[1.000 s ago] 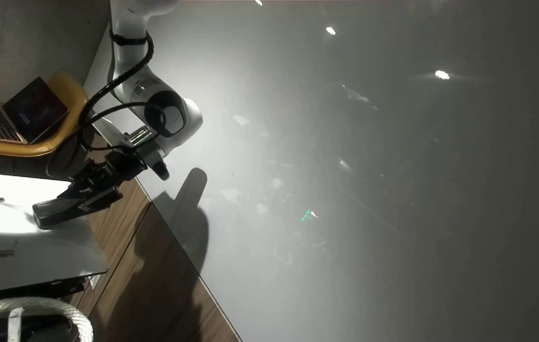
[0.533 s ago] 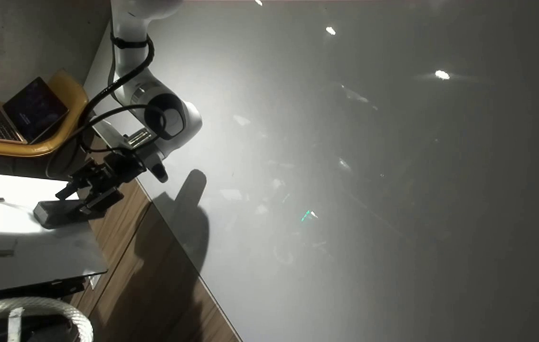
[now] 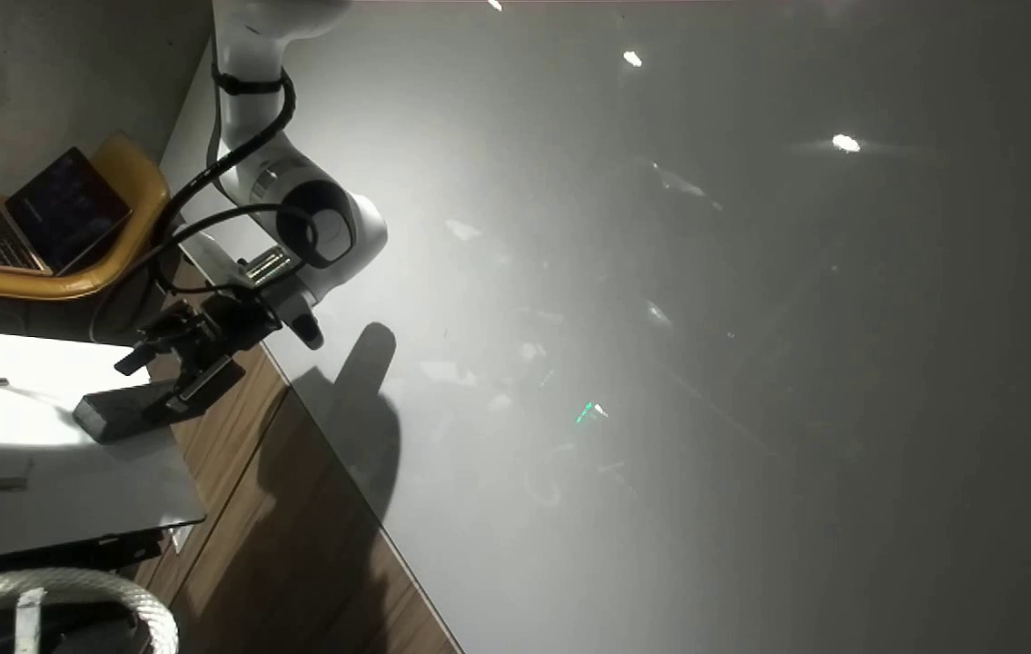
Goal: Use the duster to wipe the whiteboard
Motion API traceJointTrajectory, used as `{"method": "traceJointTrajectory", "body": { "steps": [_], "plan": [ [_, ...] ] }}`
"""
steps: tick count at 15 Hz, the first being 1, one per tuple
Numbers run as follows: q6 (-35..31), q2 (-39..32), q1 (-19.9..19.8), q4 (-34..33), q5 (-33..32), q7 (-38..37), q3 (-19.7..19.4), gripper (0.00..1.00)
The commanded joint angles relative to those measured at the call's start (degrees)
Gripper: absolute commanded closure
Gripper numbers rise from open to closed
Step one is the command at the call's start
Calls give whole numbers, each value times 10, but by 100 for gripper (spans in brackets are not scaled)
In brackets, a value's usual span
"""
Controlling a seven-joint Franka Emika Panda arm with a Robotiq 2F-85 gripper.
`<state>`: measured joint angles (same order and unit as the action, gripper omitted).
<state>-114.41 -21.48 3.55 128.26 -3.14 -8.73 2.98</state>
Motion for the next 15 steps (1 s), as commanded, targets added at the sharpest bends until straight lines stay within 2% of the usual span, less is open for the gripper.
{"method": "traceJointTrajectory", "body": {
  "steps": [1, 4, 6, 11, 15],
  "plan": [
    [-62, 49, 12, 30, -13, 15, 2, 0],
    [-136, 77, 21, 65, -48, 27, 1, 0],
    [-162, 87, 20, 87, -64, 32, -2, 0],
    [-178, 111, 2, 136, -45, 69, 0, 0],
    [-179, 115, 3, 153, -40, 91, 7, 0]
  ]
}}
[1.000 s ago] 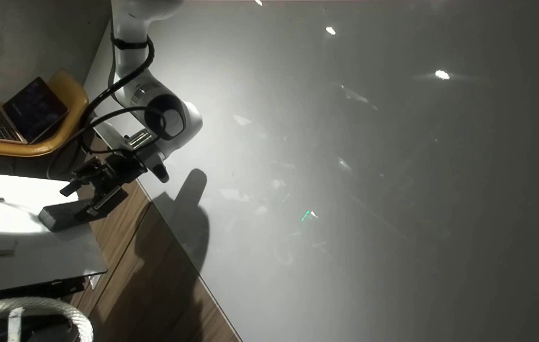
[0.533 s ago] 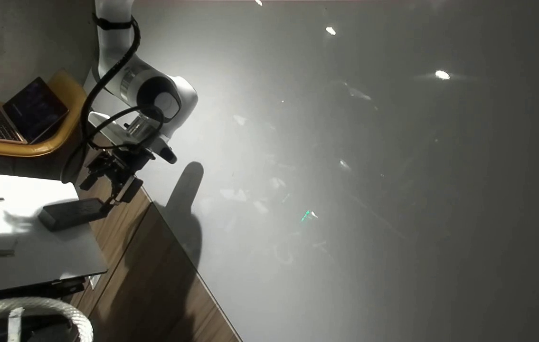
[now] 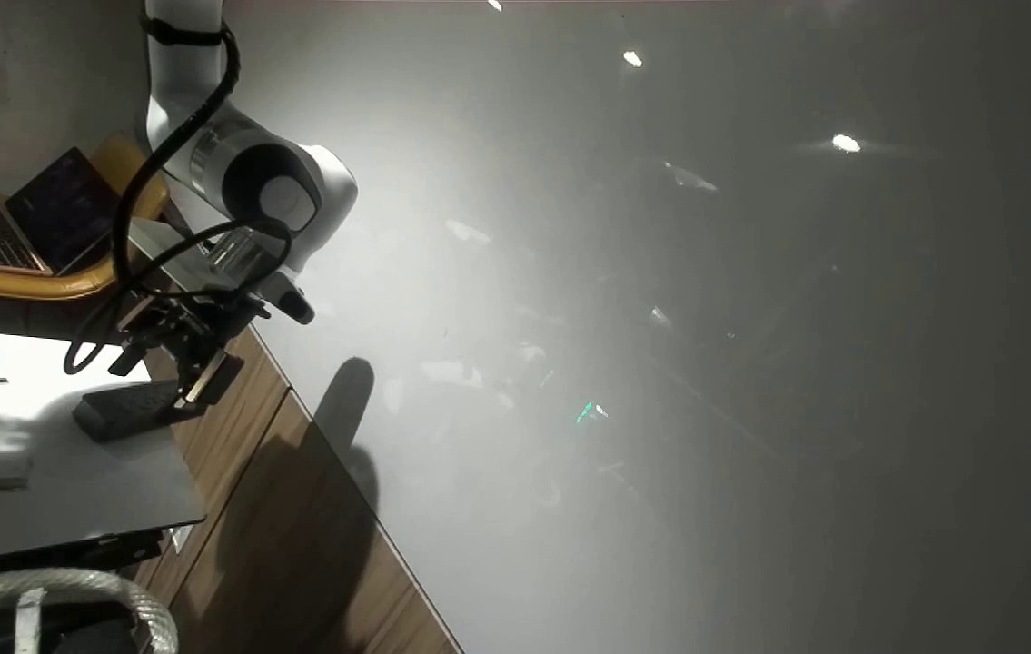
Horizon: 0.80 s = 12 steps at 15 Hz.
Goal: Use the duster to wipe the whiteboard
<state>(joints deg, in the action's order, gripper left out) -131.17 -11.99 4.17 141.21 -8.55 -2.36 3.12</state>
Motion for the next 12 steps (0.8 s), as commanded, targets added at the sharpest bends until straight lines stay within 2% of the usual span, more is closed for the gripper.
{"method": "traceJointTrajectory", "body": {
  "steps": [1, 12],
  "plan": [
    [-11, 20, -2, 25, 20, 33, 8, 0],
    [3, 20, 6, 36, 63, 56, 28, 0]
  ]
}}
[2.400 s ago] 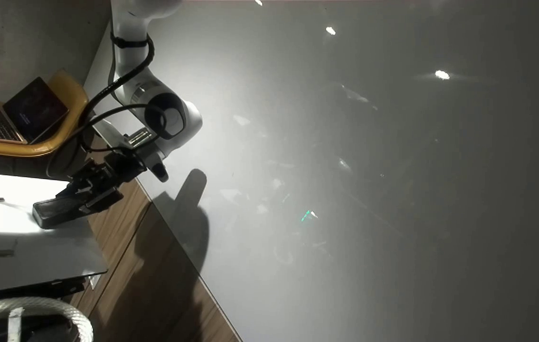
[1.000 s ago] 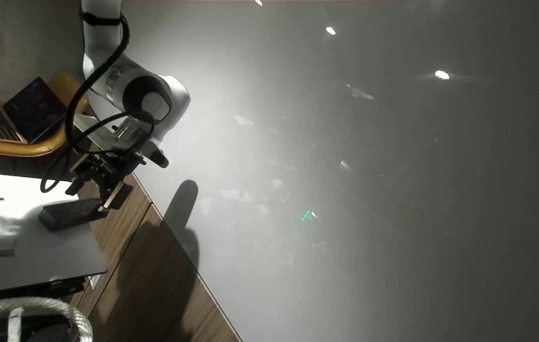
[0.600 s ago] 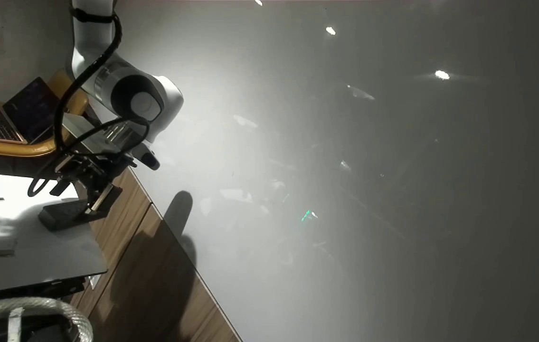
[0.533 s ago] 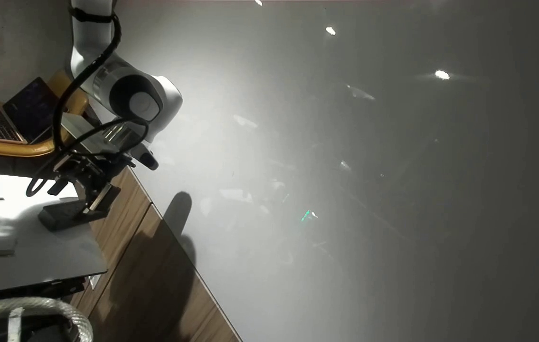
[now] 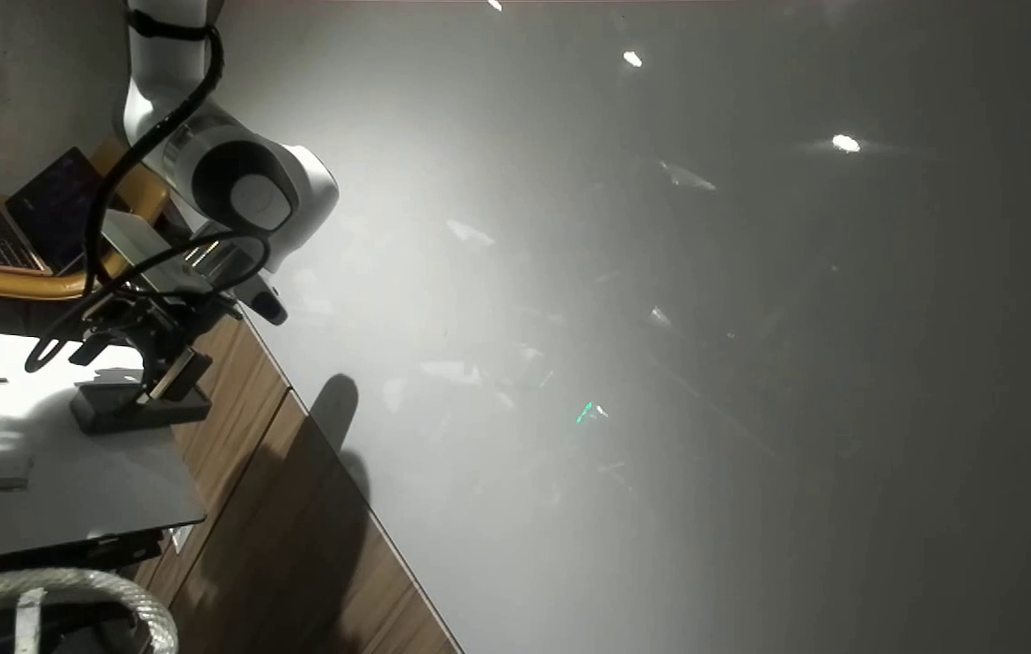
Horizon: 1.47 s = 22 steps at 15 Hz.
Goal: Use the duster to wipe the whiteboard
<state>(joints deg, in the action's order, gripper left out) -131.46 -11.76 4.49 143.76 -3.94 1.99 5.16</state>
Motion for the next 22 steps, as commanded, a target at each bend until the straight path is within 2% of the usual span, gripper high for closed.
{"method": "traceJointTrajectory", "body": {
  "steps": [1, 5, 9, 14, 22],
  "plan": [
    [6, 18, 4, 11, 18, 12, 9, 0],
    [6, 17, 8, 11, 15, 7, 13, 0],
    [1, 24, 10, 9, -18, -14, 2, 0],
    [5, 109, 10, 11, -84, -31, -7, 0],
    [-102, 270, 13, 31, -84, -49, 17, 0]
  ]
}}
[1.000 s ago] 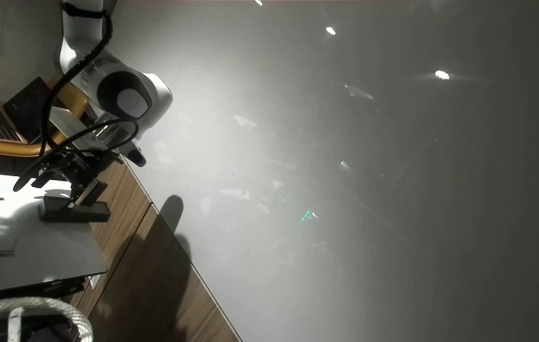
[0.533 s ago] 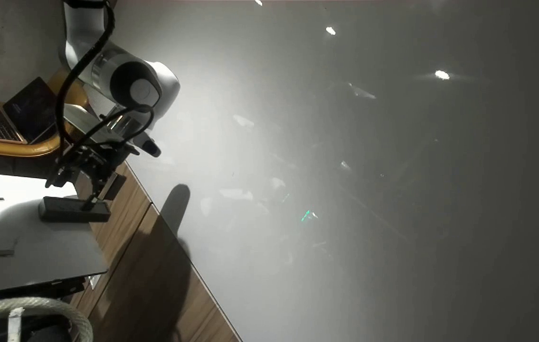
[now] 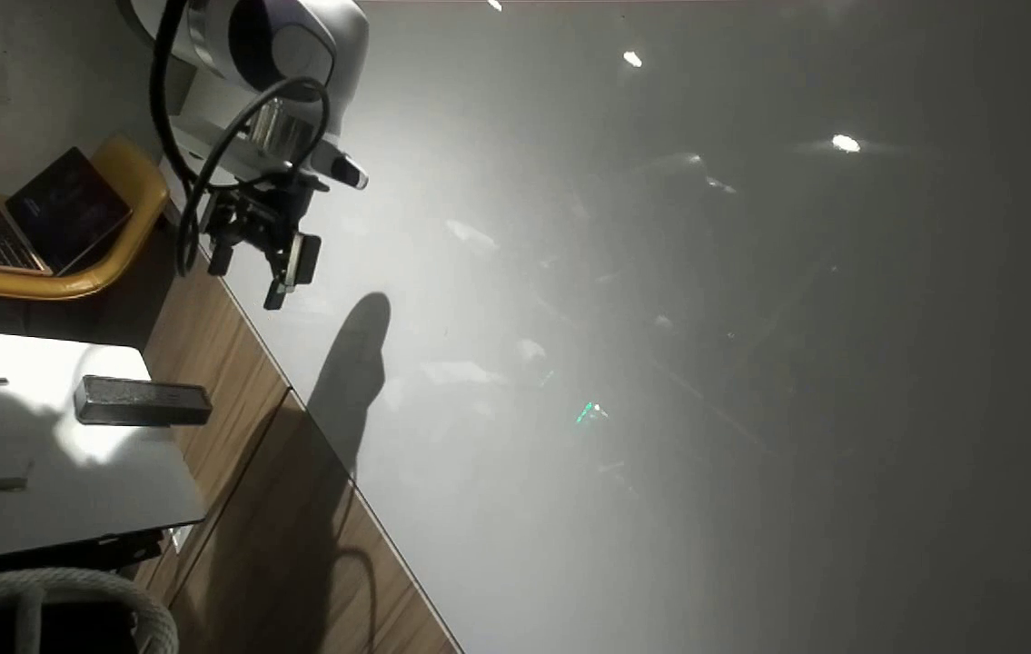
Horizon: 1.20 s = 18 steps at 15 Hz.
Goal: Use the duster to wipe the whiteboard
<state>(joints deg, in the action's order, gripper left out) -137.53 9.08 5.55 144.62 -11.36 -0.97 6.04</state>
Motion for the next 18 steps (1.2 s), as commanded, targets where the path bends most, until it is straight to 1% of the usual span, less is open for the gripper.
{"method": "traceJointTrajectory", "body": {
  "steps": [1, 3, 4, 10, 11, 12, 13, 15, 18],
  "plan": [
    [-56, 74, 1, 20, -15, -26, 13, 0],
    [-48, 87, -2, 7, -22, -40, 25, 0],
    [-32, 90, 2, 1, -10, -35, 27, 0],
    [111, 87, 18, -37, 33, -32, 35, 0],
    [126, 86, 22, -41, 41, -31, 36, 0],
    [130, 86, 31, -40, 58, -22, 36, 0],
    [104, 86, 19, -29, 36, -30, 34, 0],
    [112, 86, 28, -31, 48, -29, 36, 0],
    [113, 86, 30, -31, 49, -29, 37, 0]
  ]
}}
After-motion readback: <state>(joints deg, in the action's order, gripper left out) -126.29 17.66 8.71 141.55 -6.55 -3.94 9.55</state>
